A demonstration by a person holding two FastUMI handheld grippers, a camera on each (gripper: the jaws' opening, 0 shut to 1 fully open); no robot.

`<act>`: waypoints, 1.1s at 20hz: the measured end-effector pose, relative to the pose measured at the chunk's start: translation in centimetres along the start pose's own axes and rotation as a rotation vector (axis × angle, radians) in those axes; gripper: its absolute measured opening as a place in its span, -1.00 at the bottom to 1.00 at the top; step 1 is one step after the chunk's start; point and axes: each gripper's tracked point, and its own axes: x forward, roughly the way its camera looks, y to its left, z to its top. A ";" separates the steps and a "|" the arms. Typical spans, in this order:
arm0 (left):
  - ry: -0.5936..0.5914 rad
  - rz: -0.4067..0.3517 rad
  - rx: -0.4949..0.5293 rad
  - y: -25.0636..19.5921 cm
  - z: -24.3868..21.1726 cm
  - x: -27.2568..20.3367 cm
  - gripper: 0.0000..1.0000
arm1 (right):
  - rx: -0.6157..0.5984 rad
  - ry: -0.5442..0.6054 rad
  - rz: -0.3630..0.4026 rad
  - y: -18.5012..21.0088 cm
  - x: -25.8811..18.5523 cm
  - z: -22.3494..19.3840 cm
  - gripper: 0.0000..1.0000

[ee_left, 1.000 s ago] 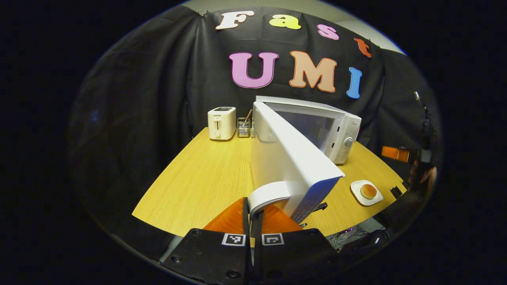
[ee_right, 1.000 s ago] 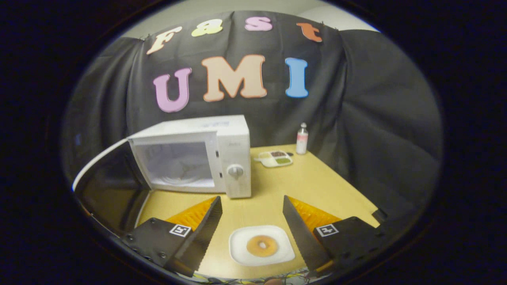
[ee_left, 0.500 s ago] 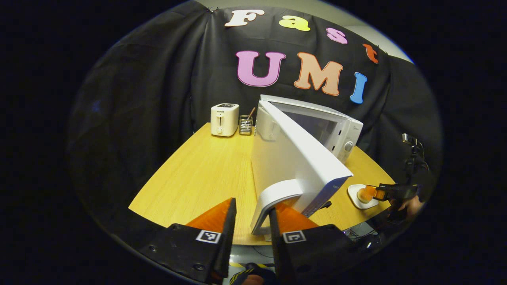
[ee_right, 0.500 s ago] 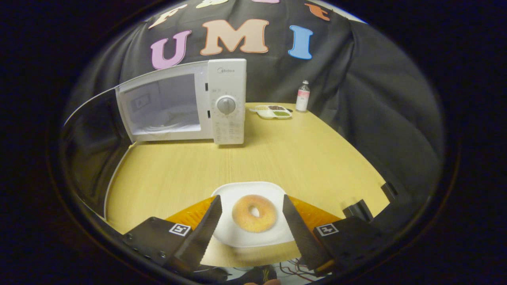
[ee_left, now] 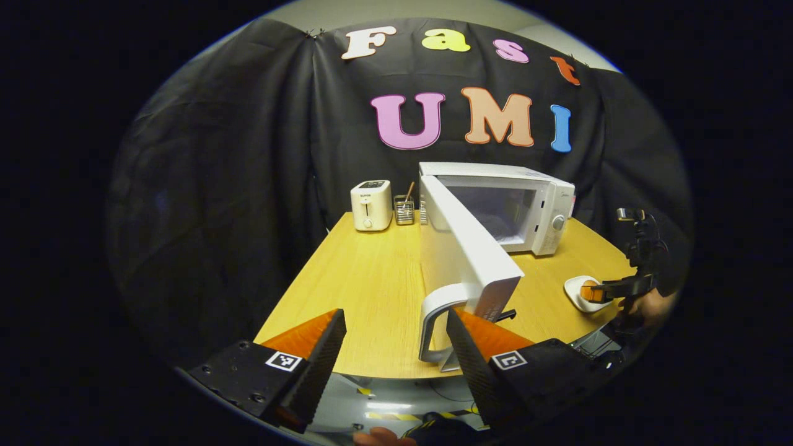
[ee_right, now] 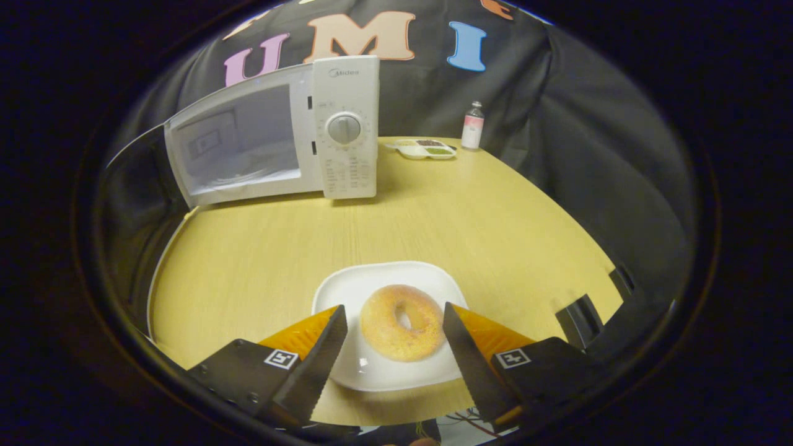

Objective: Open the microwave oven with the left hand, put the food in, and close the microwave oven.

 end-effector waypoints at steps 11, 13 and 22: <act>-0.073 0.057 -0.014 1.9 3.6 -0.7 0.86 | 0.023 0.015 0.025 0.6 1.0 0.2 0.89; -0.073 0.057 -0.016 2.0 3.7 -0.6 0.86 | 0.018 0.027 0.034 1.0 1.1 -0.1 0.89; -0.073 0.065 -0.015 2.4 3.9 0.1 0.86 | 0.009 0.059 0.042 1.3 1.2 -0.1 0.46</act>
